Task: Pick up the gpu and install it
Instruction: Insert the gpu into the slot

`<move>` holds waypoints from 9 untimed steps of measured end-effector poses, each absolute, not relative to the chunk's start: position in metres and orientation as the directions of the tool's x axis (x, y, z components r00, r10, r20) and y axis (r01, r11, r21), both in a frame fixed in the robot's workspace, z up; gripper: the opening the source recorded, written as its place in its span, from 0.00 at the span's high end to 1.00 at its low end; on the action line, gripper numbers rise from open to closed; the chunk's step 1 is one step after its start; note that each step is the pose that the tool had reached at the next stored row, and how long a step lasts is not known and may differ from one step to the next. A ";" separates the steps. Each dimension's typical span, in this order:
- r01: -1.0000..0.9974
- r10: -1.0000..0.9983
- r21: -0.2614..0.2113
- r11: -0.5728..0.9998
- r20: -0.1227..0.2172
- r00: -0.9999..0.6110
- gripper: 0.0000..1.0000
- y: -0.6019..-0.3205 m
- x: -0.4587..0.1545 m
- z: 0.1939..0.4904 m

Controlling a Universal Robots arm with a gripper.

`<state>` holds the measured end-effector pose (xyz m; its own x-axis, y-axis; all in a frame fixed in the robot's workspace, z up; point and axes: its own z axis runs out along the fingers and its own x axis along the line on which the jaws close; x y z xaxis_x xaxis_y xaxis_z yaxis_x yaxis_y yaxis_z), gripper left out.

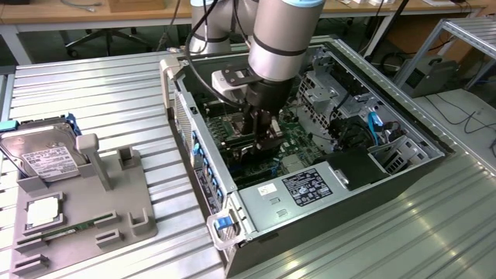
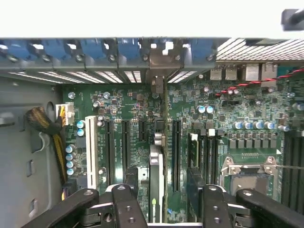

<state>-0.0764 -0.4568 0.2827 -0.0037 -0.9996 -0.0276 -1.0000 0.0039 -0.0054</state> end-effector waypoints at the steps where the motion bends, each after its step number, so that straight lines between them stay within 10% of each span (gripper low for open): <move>1: -1.000 -1.000 -0.005 0.004 -0.028 -0.004 0.46 -0.457 -0.076 0.288; 9: -1.000 -1.000 -0.005 0.004 -0.028 -0.004 0.46 -0.457 -0.076 0.329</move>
<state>-0.0764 -0.4568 0.3286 -0.0037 -0.9996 -0.0276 -1.0000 0.0039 -0.0054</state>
